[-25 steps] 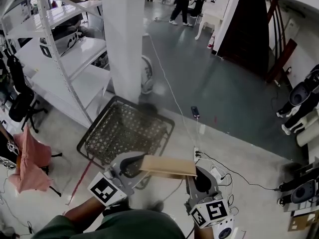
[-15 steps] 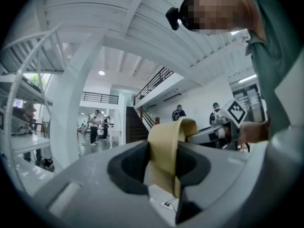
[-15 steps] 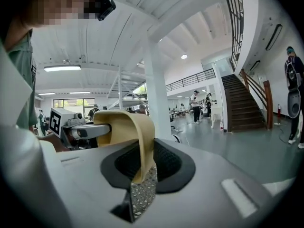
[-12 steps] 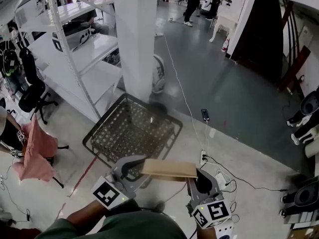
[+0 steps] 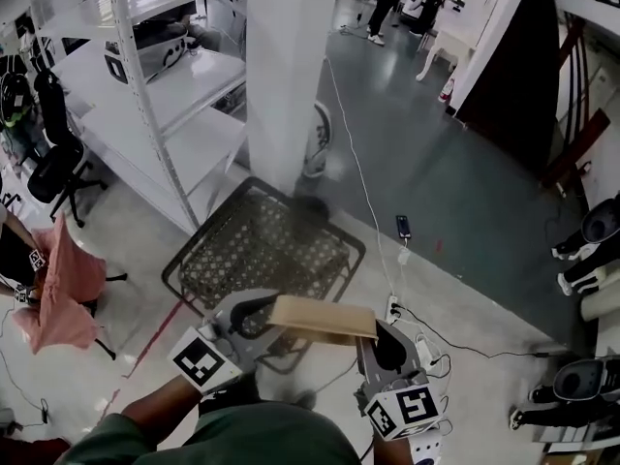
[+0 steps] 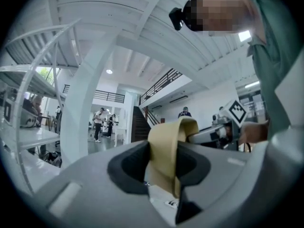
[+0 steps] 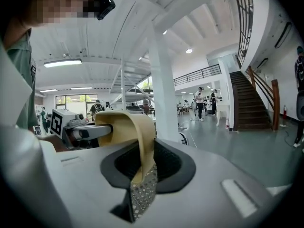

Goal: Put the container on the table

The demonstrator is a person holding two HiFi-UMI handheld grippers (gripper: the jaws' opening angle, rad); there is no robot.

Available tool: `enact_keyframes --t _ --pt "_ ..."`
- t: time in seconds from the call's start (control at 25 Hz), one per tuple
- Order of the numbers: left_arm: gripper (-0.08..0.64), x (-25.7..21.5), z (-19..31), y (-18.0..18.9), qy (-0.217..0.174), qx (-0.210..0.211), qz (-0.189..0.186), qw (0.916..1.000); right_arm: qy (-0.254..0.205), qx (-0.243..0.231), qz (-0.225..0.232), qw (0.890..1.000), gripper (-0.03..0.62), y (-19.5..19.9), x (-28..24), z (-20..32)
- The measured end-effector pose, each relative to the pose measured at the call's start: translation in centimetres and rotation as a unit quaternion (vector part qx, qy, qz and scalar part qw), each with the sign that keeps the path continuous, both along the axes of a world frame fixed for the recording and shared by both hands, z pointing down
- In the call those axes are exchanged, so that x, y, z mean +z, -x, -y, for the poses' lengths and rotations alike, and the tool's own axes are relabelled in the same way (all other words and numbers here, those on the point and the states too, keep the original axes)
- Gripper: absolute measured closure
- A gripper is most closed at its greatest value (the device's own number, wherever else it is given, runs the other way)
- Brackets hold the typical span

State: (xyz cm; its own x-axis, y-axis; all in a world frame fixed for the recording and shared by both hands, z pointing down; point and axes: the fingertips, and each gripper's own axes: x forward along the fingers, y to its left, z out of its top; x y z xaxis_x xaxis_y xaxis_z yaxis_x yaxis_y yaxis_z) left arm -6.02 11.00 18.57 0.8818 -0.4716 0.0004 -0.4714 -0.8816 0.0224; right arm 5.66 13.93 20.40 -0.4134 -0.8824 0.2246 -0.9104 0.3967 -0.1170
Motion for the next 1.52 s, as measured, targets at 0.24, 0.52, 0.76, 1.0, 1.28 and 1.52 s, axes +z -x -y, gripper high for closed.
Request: enact_keyframes --t 0.24,0.52,0.76,1.0,1.28,1.52 --pt "0.446 0.4 3.8 1.4 0.000 0.018 0.004 0.9998 0.007 0.021 -0.001 1.000 0.529 1.5 0.6 3.3" --pt "0.446 1.7 5.6 1.0 0.015 0.039 0.011 0.9991 0.025 0.044 0.005 0.999 0.531 1.3 2.1 4.7" --pt "0.446 2.0 6.2 2.1 0.008 0.053 0.010 0.9985 0.021 0.054 0.002 0.998 0.531 2.5 2.3 5.0" --pt "0.445 1.5 5.9 2.2 0.006 0.073 0.006 0.9973 0.015 0.073 0.002 0.997 0.531 2.7 1.8 4.3" --pt "0.448 2.9 4.9 -1.7 0.011 0.098 0.031 0.9946 0.035 0.086 0.022 0.995 0.525 -0.7 3.6 2.4" --pt "0.442 2.7 5.2 -6.7 0.017 0.065 0.033 0.9972 0.026 0.075 0.033 0.996 0.538 -6.4 3.7 4.3"
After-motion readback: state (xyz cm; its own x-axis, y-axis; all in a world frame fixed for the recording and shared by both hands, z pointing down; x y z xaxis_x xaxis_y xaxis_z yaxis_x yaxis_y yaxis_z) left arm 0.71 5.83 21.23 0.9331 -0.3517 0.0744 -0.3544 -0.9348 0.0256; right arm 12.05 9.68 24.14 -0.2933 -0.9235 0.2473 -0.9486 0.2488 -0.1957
